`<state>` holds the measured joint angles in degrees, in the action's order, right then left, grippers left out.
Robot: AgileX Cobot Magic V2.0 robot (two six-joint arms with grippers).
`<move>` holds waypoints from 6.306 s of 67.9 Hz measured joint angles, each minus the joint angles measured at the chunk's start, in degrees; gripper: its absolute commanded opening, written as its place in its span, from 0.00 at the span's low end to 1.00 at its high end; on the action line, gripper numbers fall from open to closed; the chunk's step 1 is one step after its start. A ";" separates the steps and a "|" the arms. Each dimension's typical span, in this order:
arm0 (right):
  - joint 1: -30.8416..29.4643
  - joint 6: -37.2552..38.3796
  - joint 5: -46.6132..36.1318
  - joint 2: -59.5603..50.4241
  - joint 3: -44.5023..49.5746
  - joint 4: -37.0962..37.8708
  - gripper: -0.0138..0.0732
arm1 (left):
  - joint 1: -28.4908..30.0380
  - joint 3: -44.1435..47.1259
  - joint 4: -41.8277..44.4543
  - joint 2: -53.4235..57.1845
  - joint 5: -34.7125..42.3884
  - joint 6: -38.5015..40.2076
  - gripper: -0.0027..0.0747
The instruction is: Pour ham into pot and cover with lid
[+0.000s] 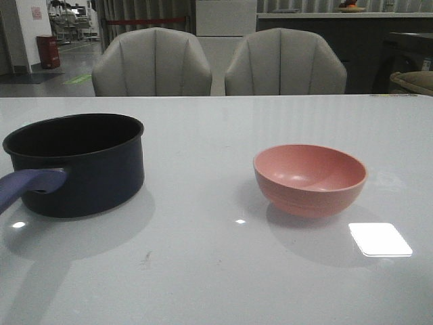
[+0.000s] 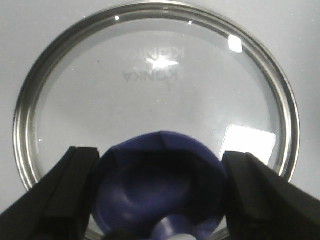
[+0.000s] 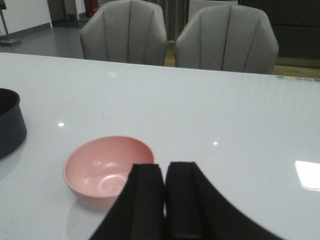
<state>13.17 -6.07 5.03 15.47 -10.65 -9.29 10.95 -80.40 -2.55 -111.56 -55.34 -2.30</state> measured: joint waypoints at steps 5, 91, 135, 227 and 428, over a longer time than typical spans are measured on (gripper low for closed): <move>0.00 0.00 0.00 0.00 0.00 0.00 0.35 | 0.00 -0.09 0.00 0.00 0.09 0.00 0.50; 0.00 0.00 0.00 0.00 0.00 0.00 0.35 | -27.08 -22.65 -0.93 0.82 -16.10 -7.29 0.50; 0.00 0.00 0.00 0.00 0.00 0.00 0.35 | -27.32 -22.65 1.08 -0.13 -14.21 -7.29 0.50; 0.00 0.00 0.00 0.00 0.00 0.00 0.35 | -27.32 -23.10 -4.32 -3.02 -12.85 -7.29 0.77; 0.00 0.00 0.00 0.00 0.00 0.00 0.35 | -27.32 45.86 -4.85 93.08 24.18 -7.29 0.91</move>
<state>13.17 -6.07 5.03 15.47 -10.65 -9.29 -16.38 -34.54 -7.40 -18.48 -31.16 -9.58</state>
